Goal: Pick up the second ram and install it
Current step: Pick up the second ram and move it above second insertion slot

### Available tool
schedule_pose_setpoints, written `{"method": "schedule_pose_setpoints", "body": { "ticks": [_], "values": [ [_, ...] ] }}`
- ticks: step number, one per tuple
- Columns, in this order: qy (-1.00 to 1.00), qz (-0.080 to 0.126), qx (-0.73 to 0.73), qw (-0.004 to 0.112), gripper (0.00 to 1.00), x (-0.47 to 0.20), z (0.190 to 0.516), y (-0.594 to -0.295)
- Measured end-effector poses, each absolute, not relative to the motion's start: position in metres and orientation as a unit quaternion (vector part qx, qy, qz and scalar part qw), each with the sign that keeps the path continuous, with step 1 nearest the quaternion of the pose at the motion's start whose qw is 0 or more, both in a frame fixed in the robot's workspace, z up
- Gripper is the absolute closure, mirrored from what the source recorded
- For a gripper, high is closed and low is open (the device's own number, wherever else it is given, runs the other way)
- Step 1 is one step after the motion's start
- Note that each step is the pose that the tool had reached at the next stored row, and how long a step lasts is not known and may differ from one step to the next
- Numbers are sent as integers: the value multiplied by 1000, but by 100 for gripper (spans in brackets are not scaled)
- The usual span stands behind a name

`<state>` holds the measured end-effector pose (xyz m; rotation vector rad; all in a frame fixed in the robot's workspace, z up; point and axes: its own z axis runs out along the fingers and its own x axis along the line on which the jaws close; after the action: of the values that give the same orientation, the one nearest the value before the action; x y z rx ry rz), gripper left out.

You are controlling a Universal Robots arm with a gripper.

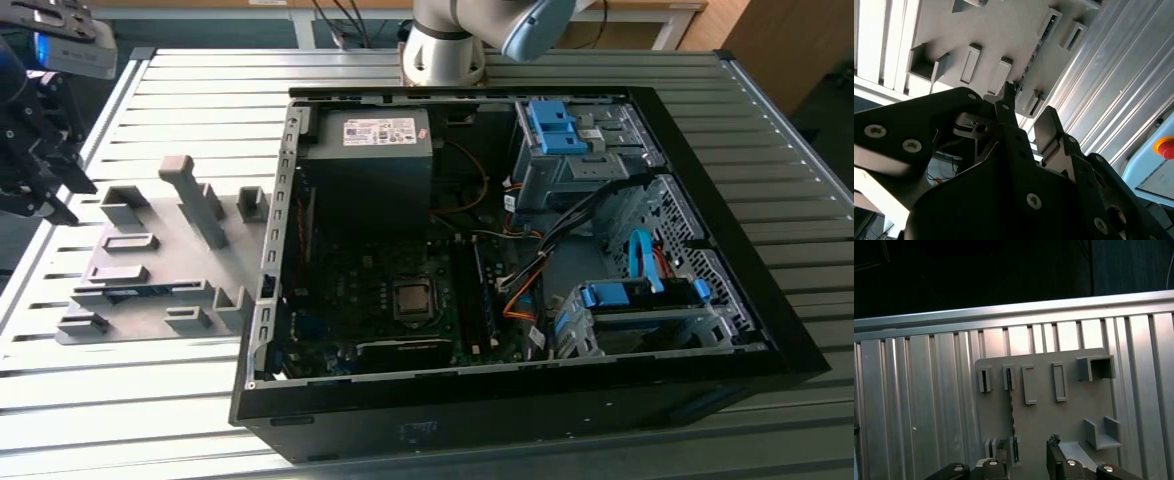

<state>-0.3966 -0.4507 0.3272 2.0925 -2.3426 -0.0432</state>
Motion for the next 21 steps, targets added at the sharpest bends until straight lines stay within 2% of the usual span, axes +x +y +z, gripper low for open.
{"method": "schedule_pose_setpoints", "body": {
  "ticks": [21],
  "values": [
    [-746, -14, 666, 0, 57, -399, 312, -451]
  ]
}}
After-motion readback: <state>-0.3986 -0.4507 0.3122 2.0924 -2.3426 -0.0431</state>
